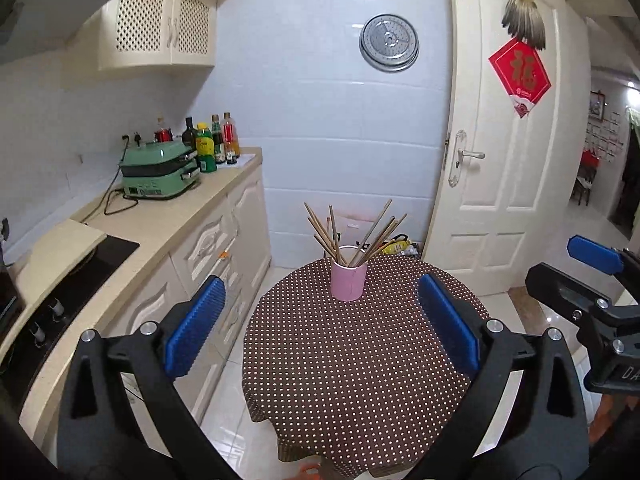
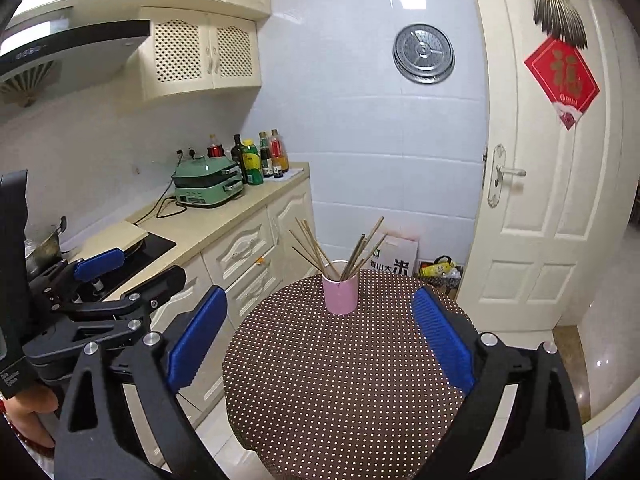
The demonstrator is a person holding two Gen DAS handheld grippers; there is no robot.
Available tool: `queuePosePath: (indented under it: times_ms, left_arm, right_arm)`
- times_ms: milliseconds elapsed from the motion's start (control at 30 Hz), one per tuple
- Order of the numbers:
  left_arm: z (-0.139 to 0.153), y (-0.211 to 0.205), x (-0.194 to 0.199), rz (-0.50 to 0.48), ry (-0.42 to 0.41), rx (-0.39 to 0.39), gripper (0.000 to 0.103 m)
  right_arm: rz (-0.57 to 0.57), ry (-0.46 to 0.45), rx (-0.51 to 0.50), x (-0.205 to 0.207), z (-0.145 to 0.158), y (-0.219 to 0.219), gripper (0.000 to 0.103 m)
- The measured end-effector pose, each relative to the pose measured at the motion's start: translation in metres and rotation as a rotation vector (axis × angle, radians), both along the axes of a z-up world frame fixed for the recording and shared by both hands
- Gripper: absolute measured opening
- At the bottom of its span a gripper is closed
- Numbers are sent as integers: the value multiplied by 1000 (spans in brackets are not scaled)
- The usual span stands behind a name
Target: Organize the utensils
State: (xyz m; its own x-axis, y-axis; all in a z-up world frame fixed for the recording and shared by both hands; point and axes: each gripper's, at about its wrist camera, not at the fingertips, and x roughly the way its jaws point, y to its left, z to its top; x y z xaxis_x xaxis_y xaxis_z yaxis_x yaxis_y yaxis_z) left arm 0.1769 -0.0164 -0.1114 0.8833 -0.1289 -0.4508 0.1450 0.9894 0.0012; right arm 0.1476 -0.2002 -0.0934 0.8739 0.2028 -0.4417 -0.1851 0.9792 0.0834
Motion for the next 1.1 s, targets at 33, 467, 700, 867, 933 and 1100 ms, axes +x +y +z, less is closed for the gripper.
queuePosePath:
  times_ms: [33,467,700,867,933,1100]
  left_arm:
    - [2,0,-5,1,-7,5,95]
    - [25,9,-37,16,-125,0,96]
    - [27,10,-44,5,-146,5,96]
    - [28,9,-47,3,-158,7,96]
    - [28,8,-46,5,-161,12,96]
    - [28,5,-46,9,-161,23,96]
  right_arm:
    - [2,-10,-2,-5,3,2,91]
    - [-13,-99,-37,-35,20,9,93]
    - [-13,-118,-39,-38,22,12,93]
    - [-6,-127,-37,-41,22,10,93]
    - [-4,-129,-39,-41,21,9,93]
    - [-4,-130,-33,-41,22,6,93]
